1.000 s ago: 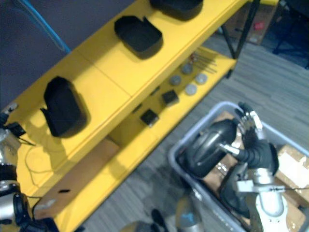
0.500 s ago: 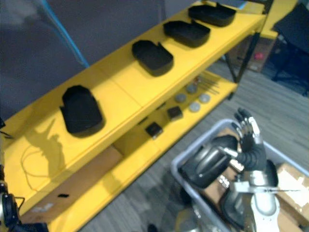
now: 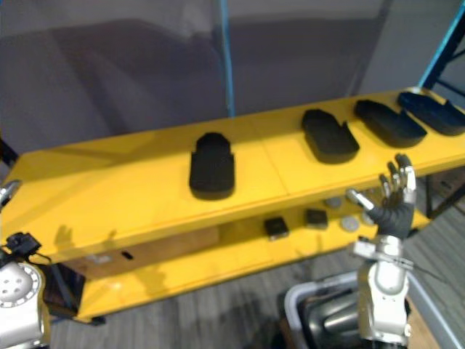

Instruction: Walk over and take plastic housings, then place them on the shelf

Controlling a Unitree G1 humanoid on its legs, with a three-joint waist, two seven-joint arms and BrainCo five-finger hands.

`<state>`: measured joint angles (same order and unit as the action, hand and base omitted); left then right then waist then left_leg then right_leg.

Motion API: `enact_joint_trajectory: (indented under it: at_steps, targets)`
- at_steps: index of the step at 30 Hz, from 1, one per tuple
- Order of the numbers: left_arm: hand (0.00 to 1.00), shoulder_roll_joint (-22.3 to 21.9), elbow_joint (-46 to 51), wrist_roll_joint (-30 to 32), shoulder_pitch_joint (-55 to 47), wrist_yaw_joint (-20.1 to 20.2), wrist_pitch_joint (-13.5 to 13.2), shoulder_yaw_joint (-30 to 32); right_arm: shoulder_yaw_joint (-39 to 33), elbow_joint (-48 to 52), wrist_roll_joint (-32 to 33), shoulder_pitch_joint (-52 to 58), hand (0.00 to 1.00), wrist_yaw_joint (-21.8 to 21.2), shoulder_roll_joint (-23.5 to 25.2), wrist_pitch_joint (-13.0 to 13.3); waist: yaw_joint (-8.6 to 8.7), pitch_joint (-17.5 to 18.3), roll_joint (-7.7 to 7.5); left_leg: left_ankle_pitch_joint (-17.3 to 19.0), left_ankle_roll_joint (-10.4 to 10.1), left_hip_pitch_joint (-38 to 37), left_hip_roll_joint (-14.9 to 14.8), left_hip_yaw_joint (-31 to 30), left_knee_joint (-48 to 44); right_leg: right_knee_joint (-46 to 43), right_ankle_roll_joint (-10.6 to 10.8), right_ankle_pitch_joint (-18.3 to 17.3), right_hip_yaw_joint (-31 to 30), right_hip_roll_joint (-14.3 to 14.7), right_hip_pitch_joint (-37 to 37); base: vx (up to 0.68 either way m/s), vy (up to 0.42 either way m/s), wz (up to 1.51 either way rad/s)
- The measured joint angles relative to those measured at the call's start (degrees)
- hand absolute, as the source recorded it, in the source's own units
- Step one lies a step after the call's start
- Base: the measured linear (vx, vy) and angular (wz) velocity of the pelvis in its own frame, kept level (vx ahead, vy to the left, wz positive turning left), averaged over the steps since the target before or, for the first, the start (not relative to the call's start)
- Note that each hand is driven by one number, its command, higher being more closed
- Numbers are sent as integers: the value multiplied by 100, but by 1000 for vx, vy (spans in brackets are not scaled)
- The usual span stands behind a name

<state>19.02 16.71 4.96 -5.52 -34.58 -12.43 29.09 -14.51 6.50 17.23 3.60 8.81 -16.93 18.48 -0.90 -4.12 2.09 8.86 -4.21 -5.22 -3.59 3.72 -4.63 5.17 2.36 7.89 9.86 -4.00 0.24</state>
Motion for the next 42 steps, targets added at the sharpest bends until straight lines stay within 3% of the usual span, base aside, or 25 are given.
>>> enact_joint_trajectory:
  at_steps: [3, 8, 11, 15, 19, 23, 32, 34, 39, 42]
  targets:
    - [0, -56, 0, 2, -7, -7, -8, 30, -39, 0, 0, 15, 0, -5, 58, -2, 1, -30, -2, -1, 0, 19, 8, -13, -3, -19, 13, 14, 16, -13, -12, 1, 1, 1]
    - [0, -750, 15, 16, -183, -177, -86, 382, -581, 1, -5, 321, 0, -13, 541, -141, 13, -217, -50, 1, 7, 151, 33, -100, 23, -50, 37, 8, 180, -83, -36, -9, 4, 20]
    - [0, -1186, -71, -24, -518, -506, -5, 404, -916, 18, -1, 559, 0, -9, 846, -266, 127, -238, -74, -30, 41, 357, -138, 320, 38, -55, 71, -25, 603, -203, -36, 29, -23, 67]
    - [0, -1750, -1348, -669, -1011, -922, 190, 951, -795, 19, -17, 490, 0, -6, 902, -492, -44, -241, -76, -247, -99, 407, -103, 348, 183, -55, 113, -29, 765, -308, -24, 51, 48, 34]
    - [0, -1868, -3068, -1195, -1475, -884, 194, 1134, -477, -4, -252, 199, 0, -1, 908, -602, -226, -229, -147, -273, -96, 304, -70, 326, 254, -55, 139, -48, 778, -338, 69, 53, 39, 8]
    - [0, -1946, -4463, -1401, -1581, -385, 17, 1076, -120, -324, -478, -455, 0, -3, 655, -603, -316, -191, -210, -278, -89, 305, -2, 296, 288, -56, 218, -106, 821, -415, 94, 19, 19, 8]
    - [0, -1939, -6090, -1813, -1456, 878, 16, 746, 563, -492, -538, -1349, 0, -14, 254, -600, -357, -145, -268, -382, -83, 198, 11, 210, 444, -56, 217, -106, 889, -420, 182, 1, 0, 5]
    - [0, -1940, -6386, -1813, -1451, 1168, 69, 562, 795, -492, -839, -1425, 0, -27, 248, -600, -362, -128, -296, -386, -84, 194, 15, 206, 447, -56, 217, -107, 891, -422, 184, 0, 0, 0]
    - [0, -1905, -6582, -1691, -1411, 2080, 311, -118, 1406, -522, -2407, -1418, 0, -237, 195, -586, -397, -108, -393, -503, -83, 85, 28, 196, 672, -56, 253, -138, 903, -426, 207, -12, -2, 3]
    - [0, -1816, -6673, -1557, -1396, 2349, 318, -394, 1708, -519, -2909, -1417, 0, -479, 43, -584, -391, -82, -439, -523, -97, 12, 22, 236, 810, -56, 278, -162, 891, -418, 207, 0, 0, 0]
